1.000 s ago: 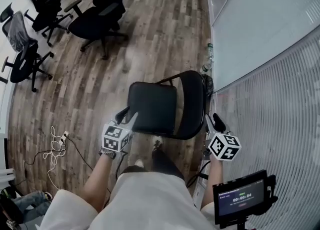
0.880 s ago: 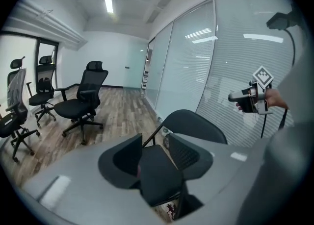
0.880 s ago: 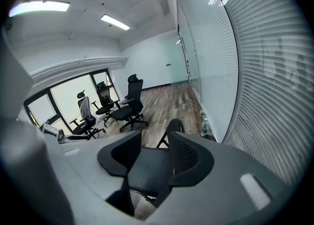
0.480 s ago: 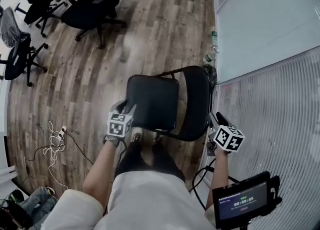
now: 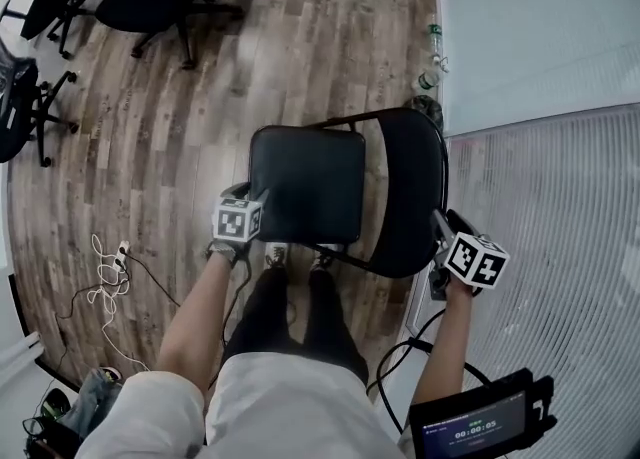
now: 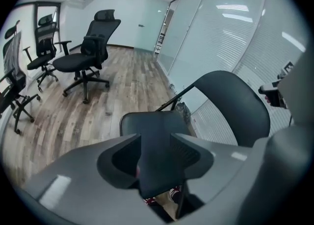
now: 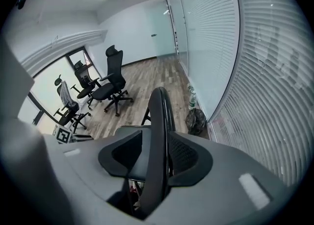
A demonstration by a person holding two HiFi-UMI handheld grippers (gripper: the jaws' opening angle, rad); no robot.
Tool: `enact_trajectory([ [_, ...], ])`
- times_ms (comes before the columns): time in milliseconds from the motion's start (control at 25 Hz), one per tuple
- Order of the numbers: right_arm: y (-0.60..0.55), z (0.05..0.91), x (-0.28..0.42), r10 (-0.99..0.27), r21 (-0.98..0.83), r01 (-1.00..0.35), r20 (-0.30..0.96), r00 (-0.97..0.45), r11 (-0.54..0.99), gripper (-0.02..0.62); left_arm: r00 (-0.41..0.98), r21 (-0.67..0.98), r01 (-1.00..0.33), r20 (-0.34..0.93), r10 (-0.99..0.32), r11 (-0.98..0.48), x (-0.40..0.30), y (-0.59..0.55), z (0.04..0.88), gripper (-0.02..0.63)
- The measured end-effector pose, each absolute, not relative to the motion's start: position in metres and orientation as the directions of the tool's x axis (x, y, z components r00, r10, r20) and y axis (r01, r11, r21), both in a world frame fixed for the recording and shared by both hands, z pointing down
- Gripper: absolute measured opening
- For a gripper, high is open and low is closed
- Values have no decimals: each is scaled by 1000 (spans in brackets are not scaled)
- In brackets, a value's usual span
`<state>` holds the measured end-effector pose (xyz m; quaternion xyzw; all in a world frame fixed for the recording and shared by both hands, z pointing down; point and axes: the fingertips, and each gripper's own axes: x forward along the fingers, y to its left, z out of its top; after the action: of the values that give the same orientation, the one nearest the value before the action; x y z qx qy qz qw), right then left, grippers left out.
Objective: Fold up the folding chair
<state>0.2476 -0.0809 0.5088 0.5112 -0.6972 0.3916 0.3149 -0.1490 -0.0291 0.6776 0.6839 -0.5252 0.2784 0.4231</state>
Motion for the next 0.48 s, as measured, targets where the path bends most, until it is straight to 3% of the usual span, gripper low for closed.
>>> enact_trajectory([
  [160,-90,514,252,-437,-213,-955,854,-284,205,144,287,293,-955,859,-425,-53,-151,-34,715,186],
  [320,-100,514,253,-398,-224,-945,865,-305,236,200,285,290,-956,879,-381,-46,-154,-36,733,193],
  [480,-98,525,252,-340,-238,-936,885,-319,258,213,295,299,-953,885,-362,-45,-158,-34,747,198],
])
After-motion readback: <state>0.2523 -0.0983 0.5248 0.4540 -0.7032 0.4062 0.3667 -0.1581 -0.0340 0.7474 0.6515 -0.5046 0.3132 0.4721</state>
